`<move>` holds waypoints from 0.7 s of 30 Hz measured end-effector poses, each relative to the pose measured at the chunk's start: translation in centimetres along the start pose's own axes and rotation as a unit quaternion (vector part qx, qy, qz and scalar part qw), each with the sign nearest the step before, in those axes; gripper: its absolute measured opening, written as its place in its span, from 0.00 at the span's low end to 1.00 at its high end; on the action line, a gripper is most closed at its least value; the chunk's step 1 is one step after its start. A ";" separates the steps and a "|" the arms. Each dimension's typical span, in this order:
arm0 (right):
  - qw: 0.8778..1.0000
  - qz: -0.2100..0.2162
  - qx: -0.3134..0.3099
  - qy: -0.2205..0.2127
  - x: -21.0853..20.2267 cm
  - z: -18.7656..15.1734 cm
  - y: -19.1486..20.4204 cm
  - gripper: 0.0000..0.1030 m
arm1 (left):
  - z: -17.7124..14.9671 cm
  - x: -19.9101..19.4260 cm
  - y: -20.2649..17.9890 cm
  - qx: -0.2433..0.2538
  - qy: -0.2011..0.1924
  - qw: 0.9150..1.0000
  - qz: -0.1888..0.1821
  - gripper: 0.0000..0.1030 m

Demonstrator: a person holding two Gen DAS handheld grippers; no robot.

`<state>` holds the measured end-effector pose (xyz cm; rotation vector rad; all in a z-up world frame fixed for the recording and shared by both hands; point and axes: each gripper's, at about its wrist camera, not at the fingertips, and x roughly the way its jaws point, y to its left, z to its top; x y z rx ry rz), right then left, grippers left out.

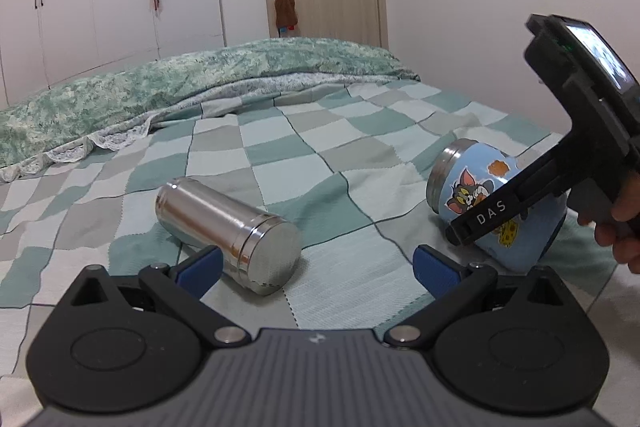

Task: Flip cup upright

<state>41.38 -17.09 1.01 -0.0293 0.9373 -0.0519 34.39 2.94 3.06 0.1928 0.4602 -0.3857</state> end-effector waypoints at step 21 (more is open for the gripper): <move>0.995 0.099 0.009 0.008 -15.0 -13.3 2.6 0.83 | -5.9 -19.8 -4.2 -0.028 -0.011 0.998 0.062 1.00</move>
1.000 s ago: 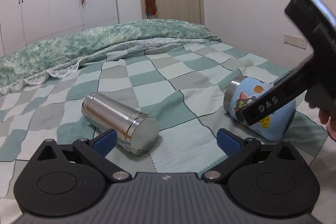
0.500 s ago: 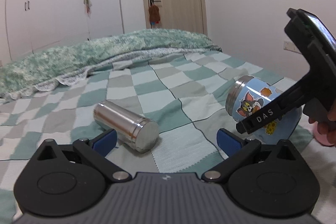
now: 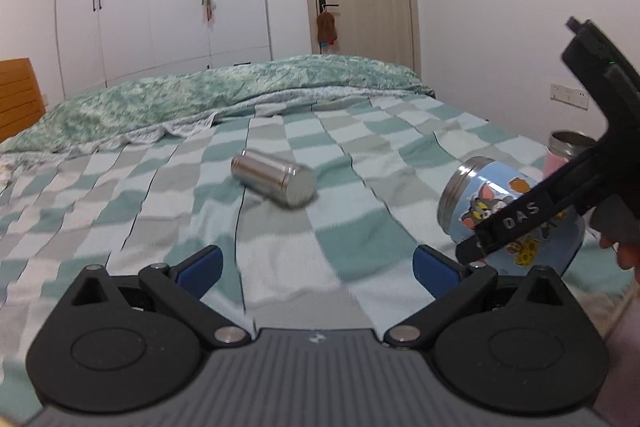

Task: Flip cup upright

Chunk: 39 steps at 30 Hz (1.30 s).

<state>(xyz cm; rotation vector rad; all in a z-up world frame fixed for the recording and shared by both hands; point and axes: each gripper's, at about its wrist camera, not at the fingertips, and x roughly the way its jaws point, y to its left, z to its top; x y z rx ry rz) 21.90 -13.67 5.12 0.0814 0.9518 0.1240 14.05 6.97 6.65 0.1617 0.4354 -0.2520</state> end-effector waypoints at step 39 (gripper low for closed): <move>0.964 0.054 -0.121 -0.232 -10.4 -10.8 -10.6 1.00 | -0.5 -3.8 -9.8 -0.040 0.020 0.999 0.017 1.00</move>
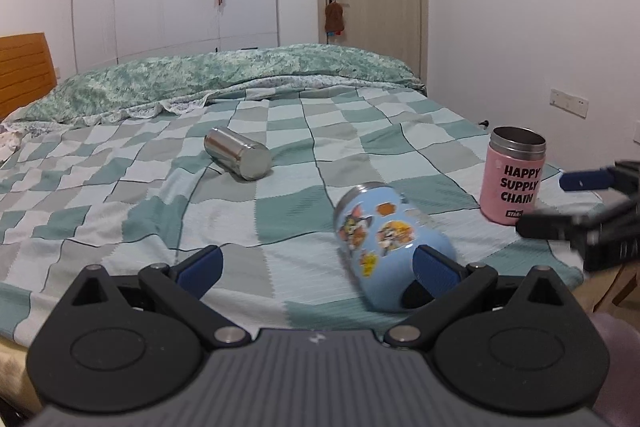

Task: Flip cup upright

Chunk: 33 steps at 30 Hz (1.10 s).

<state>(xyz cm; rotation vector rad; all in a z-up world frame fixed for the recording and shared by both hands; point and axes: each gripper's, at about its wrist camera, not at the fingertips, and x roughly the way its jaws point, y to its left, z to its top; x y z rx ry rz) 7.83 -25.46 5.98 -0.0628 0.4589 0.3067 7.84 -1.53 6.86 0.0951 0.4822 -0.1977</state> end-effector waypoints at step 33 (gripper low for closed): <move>0.996 0.060 -0.060 -0.009 5.5 -2.9 -6.0 1.00 | 6.4 18.6 -4.7 -0.044 0.273 0.961 -0.012 0.84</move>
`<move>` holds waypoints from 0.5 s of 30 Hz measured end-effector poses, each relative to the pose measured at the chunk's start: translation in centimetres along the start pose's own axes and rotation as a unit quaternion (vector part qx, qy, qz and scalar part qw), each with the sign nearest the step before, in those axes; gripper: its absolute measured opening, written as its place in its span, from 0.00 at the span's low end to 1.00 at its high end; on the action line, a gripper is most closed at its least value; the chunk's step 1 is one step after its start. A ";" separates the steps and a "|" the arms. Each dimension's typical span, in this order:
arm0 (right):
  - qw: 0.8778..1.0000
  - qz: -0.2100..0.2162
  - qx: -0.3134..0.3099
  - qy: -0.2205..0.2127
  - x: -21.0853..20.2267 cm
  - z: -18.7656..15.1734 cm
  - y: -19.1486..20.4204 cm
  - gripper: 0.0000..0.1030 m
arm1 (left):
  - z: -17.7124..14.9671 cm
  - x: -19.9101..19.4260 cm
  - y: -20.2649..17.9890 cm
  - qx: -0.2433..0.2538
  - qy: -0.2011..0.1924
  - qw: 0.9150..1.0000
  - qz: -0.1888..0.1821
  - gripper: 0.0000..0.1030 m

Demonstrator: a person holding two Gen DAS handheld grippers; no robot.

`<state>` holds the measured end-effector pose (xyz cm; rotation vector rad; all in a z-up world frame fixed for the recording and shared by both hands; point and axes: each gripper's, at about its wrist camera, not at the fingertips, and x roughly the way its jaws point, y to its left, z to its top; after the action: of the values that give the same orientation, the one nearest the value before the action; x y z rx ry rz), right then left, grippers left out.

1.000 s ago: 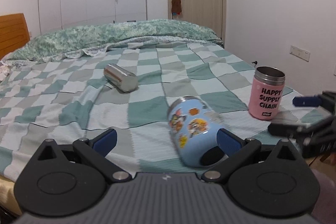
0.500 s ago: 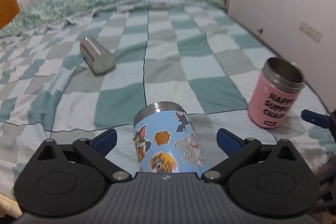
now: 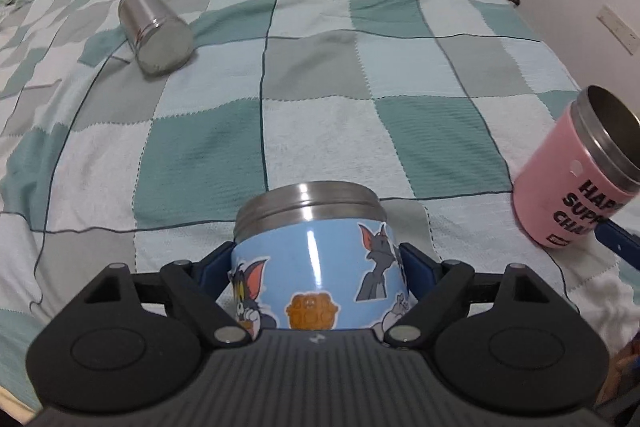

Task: Flip cup upright
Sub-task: 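Turn the blue tumbler upright with the left tool and set it on the bed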

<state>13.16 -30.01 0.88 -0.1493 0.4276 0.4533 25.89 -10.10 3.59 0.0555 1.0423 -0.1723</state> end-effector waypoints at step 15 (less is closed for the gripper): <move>0.999 -0.002 0.020 -0.036 -1.9 1.0 2.5 1.00 | -4.8 -8.2 2.0 0.013 -0.186 0.982 -0.042 0.82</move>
<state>10.85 -28.24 2.45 -0.0955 0.3643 0.4444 18.04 -6.60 8.21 0.0019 0.6687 -0.2618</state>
